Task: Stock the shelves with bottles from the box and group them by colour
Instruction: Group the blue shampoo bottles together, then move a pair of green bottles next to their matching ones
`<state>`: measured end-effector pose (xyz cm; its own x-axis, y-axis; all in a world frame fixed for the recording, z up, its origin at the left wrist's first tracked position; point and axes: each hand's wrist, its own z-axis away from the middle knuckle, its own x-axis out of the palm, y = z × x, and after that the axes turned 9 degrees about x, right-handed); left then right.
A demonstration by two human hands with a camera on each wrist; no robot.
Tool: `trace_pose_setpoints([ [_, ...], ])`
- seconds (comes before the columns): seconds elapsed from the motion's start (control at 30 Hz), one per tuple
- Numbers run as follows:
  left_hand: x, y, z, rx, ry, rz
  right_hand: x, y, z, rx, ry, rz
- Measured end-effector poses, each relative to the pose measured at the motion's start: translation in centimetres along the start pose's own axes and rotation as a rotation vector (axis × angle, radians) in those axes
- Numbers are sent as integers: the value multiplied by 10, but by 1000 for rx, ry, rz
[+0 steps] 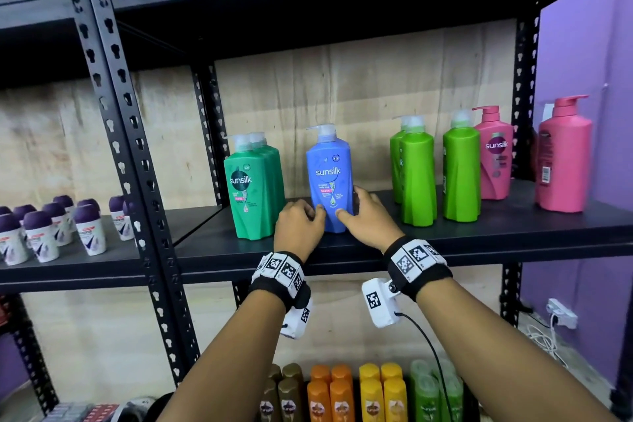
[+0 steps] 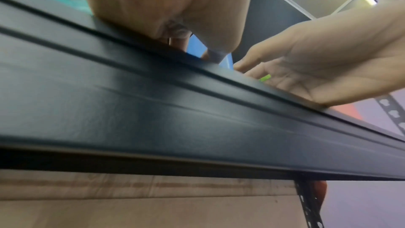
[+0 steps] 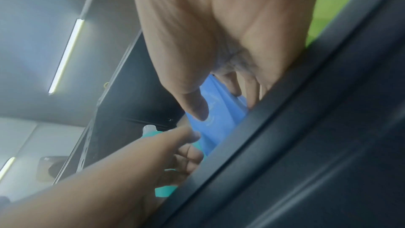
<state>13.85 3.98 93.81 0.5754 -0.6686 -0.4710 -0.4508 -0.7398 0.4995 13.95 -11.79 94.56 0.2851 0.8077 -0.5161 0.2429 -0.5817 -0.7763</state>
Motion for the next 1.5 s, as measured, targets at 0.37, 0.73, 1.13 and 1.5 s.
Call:
trace_pose_setpoints([
  [0.37,10,55,7,155,-111,-90,-64,-3,27,-280,218,318],
  [0.73,53,108,-9,310,-166,7,-139,24,33,-152,357,496],
  [1.13,98,133,-19,226,-307,138,-167,66,9,9,453,295],
  [1.5,134,137,-6,100,-208,450,-159,105,-24,70,350,-43],
])
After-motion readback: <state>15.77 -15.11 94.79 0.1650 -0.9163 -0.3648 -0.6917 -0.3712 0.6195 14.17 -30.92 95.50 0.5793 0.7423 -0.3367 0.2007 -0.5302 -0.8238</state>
